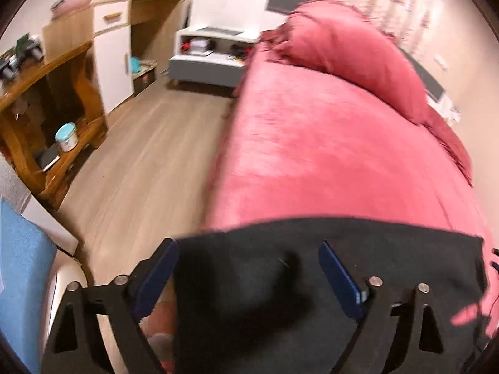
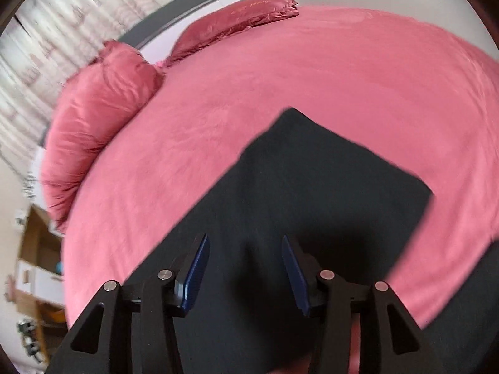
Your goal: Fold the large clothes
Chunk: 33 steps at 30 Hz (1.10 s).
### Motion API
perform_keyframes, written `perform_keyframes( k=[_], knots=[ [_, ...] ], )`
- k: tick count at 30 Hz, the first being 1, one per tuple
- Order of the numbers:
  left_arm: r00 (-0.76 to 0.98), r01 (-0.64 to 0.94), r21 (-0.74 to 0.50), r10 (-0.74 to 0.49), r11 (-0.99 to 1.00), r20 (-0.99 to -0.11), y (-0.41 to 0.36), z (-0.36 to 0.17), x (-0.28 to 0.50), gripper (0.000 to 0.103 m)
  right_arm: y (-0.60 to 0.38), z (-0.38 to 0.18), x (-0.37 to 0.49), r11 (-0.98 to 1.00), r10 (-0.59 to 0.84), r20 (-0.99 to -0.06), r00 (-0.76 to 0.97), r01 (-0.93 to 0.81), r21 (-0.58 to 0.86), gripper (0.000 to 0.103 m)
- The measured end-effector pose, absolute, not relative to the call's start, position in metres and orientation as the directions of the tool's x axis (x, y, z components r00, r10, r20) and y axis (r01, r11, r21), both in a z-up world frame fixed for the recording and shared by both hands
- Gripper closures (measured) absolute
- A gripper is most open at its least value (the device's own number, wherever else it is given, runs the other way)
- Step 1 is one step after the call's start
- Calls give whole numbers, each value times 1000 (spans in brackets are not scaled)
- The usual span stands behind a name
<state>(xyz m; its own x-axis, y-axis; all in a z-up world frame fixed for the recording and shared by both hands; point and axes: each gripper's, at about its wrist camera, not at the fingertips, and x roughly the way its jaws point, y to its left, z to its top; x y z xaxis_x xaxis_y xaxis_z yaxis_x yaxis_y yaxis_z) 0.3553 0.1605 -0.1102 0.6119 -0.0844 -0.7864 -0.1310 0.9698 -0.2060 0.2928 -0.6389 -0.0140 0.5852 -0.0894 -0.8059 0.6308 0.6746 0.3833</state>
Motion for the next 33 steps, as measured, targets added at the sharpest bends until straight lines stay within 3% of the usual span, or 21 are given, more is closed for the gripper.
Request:
perform_keyframes(
  k=[8,13,15,16,17,21,26,27,28,31,33],
  knots=[
    [511,-206,-318,-175,925,-842,205,-165,403,6,-667,-52,397,589,-209,-893,398,781,211,50],
    [496,-298,-510,-325,807,-805,238,-193,403,5,-662,-73,414,583,-275,-904,329,804,115,50],
    [520,-324,-545,-335,773,-786,251,-194,399,5,-651,-75,417,612,-341,-896,286,791,20,72],
    [531,-332,-558,-338,761,-777,256,-194,397,5,-647,-75,416,628,-348,-891,293,778,11,89],
    [546,-332,-591,-361,735,-756,264,-194,394,5,-646,-74,414,635,-340,-888,309,772,25,93],
    [538,-313,-700,-487,642,-688,274,-201,389,4,-655,-69,388,588,-278,-869,408,788,182,96],
    [427,-254,-769,-645,587,-634,250,-208,399,1,-656,-62,366,554,-258,-841,475,786,274,96],
    [400,-254,-741,-630,622,-666,241,-210,402,8,-659,-60,365,546,-255,-838,483,787,287,96],
    [395,-238,-710,-602,662,-694,234,-208,404,41,-658,-57,362,540,-253,-834,490,787,298,96],
    [445,-180,-665,-542,725,-713,218,-189,400,58,-657,-46,351,519,-252,-811,528,782,347,96],
    [483,-144,-630,-501,763,-718,212,-171,390,61,-657,-39,338,497,-243,-791,561,773,395,97]
  ],
)
